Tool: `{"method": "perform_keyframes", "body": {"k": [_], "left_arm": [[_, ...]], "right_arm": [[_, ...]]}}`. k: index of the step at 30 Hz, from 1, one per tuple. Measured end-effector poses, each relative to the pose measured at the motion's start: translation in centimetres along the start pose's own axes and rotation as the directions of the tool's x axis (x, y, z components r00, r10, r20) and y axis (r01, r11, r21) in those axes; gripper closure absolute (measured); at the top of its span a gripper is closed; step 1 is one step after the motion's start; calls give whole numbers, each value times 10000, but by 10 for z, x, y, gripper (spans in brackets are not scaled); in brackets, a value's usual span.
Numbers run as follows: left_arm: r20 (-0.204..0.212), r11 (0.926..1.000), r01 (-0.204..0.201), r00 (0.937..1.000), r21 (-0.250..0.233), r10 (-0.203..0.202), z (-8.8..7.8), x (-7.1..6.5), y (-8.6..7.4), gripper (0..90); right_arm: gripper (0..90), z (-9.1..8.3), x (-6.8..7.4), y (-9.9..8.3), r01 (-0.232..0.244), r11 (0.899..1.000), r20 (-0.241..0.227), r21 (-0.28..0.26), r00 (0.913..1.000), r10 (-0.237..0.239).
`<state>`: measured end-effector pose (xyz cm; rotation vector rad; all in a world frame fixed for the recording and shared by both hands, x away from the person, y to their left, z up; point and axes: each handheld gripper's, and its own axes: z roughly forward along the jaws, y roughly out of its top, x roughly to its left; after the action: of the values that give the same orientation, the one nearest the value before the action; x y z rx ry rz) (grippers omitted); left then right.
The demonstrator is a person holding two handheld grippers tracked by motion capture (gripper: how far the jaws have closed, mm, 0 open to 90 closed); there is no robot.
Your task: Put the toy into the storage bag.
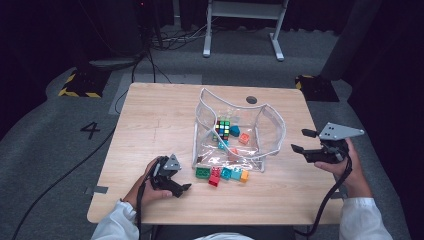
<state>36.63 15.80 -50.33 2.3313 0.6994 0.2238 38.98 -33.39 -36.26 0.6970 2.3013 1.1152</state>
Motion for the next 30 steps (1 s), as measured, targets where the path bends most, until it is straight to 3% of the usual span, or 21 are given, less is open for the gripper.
{"method": "perform_keyframes", "body": {"k": [5, 16, 21, 30], "left_arm": [[-1, 10000, 0, 10000, -2, 0, 0, 0, 0, 41], [-5, 10000, -4, 10000, -2, 4, 0, 0, 0, 41], [-5, 10000, -4, 10000, -5, 4, 0, 0, 0, 41], [32, 10000, -29, 10000, 30, 29, 0, 0, 0, 41]], "right_arm": [[329, 9, 8, -18, -137, 9999, 4, -1, 9999, 137], [336, 35, 31, -49, -220, 9991, -766, 356, 9968, 247], [343, 48, 44, -60, -313, 9985, -1312, 456, 9907, 370], [360, 72, 76, -67, 59, 9971, -2041, 761, 9789, 98]]}}
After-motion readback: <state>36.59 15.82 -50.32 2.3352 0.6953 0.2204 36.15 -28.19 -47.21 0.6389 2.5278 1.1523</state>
